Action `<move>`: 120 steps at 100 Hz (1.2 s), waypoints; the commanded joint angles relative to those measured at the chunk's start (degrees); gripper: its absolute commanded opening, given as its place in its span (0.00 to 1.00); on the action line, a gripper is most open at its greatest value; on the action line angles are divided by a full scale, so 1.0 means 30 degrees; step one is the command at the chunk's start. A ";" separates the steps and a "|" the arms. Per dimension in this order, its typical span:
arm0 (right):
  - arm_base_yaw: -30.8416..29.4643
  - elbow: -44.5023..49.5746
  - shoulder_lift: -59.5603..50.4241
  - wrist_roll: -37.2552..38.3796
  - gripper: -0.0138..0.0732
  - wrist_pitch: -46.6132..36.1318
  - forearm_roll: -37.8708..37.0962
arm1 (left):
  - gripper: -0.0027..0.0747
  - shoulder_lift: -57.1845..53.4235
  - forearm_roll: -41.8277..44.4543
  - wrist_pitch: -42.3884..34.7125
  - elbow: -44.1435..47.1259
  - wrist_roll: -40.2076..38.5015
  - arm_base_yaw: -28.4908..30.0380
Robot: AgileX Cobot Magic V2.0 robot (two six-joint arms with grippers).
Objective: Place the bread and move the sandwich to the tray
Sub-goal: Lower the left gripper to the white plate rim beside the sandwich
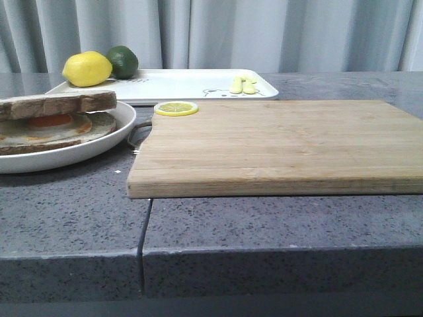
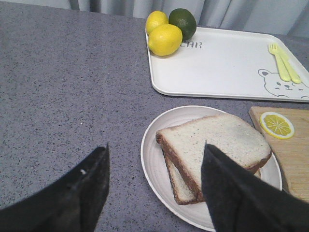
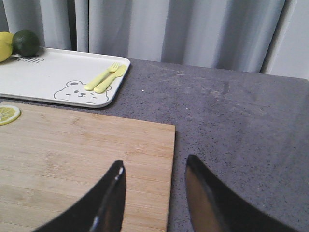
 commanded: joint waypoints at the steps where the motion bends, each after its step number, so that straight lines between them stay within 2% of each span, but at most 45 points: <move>1: -0.0105 -0.0484 0.0117 -0.0080 0.52 -0.1569 -0.0189 | 0.53 0.0599 -0.0202 -0.1429 -0.0523 -0.0021 -0.0046; 23: -0.0105 -0.0484 0.0117 -0.0080 0.52 -0.1569 -0.0189 | 0.53 0.2657 -0.0074 -0.1236 -0.0369 -0.0234 0.0039; 57: -0.0105 -0.0484 0.0117 -0.0080 0.52 -0.1569 -0.0189 | 0.53 0.6274 -0.0236 -0.1394 -0.0369 -0.0667 0.1451; 120: -0.0105 -0.0484 0.0117 -0.0080 0.52 -0.1569 -0.0189 | 0.53 1.0224 -0.3498 -0.3187 -0.0369 -0.0667 0.1442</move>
